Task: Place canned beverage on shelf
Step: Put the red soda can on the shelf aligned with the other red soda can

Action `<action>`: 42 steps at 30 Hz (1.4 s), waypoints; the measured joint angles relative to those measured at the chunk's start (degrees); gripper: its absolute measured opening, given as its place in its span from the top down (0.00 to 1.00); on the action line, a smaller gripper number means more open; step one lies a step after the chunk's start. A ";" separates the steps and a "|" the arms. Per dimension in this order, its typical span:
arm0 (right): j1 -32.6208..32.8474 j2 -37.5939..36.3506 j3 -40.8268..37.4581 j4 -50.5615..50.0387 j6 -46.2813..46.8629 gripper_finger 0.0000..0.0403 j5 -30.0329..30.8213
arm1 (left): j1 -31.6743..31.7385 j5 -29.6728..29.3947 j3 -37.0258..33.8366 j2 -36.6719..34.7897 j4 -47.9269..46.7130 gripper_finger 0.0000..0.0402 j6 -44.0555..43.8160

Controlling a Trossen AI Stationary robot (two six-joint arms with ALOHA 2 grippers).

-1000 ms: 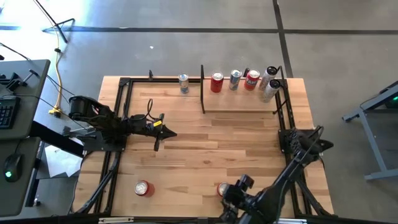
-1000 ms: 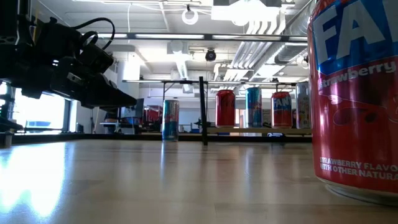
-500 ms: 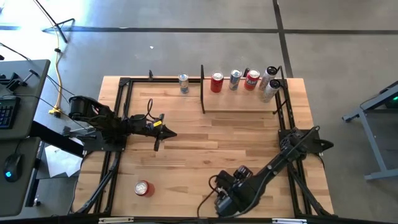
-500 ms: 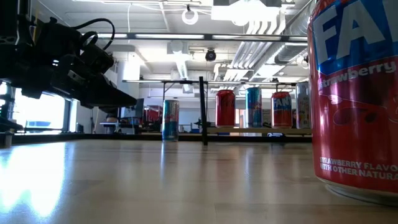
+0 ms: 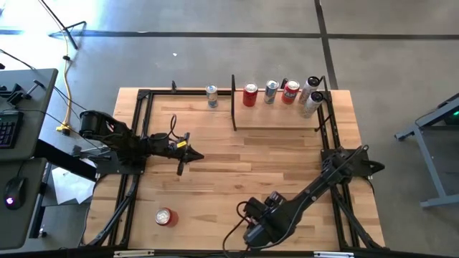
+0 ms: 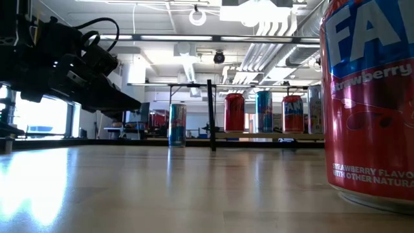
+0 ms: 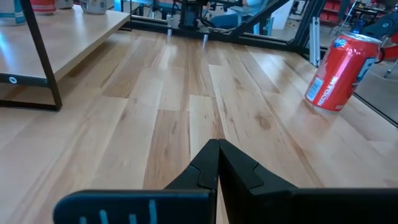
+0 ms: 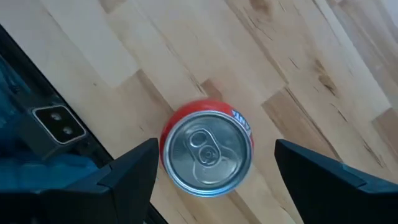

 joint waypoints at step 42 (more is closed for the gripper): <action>-3.65 3.44 0.02 -0.68 -4.25 0.34 -6.63 | -0.13 -1.11 0.07 0.00 -0.07 1.00 0.02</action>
